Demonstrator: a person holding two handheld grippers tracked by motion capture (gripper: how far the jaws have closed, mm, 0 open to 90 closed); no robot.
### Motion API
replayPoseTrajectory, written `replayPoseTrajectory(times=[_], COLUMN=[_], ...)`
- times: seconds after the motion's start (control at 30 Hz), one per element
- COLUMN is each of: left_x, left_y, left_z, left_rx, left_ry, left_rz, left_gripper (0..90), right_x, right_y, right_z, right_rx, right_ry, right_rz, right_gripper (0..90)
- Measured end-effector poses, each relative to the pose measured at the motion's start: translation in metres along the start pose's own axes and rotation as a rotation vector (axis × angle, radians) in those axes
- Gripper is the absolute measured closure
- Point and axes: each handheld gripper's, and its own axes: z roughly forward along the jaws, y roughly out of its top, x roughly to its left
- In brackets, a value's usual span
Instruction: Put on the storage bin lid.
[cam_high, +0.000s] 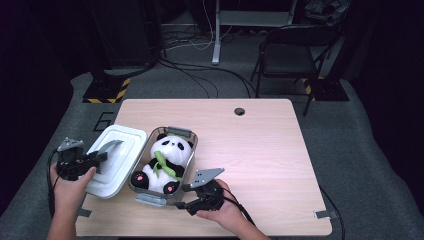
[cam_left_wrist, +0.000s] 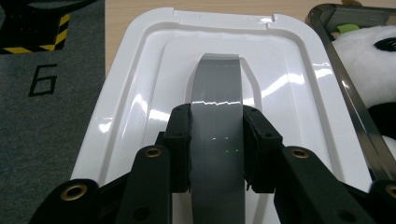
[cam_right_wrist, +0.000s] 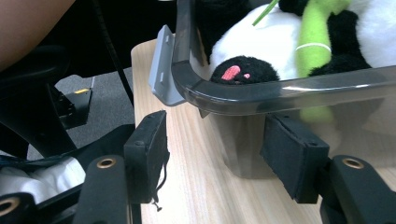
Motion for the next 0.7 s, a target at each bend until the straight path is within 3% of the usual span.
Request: replayPoseTrajectory(times=[0.1,0.3,0.7], left_x=[0.002,0.000,-0.028], left_y=[0.000,0.004,0.019], left_z=[-0.002,-0.007,-0.006], left_rx=[-0.008,-0.012,-0.033], left_ry=[-0.007,-0.021,-0.083], left_rz=[-0.016,-0.010,0.027], left_gripper=[67.0,67.0,67.0], right_x=[0.001,0.002,-0.005], right_y=[0.001,0.001,-0.004], right_z=[0.003,0.001,-0.014], right_rx=[-0.002,0.001,-0.023], right_ry=[0.007,0.004,-0.029], right_rz=[-0.010,-0.008,0.009], right_gripper=[40.0,40.1,40.1])
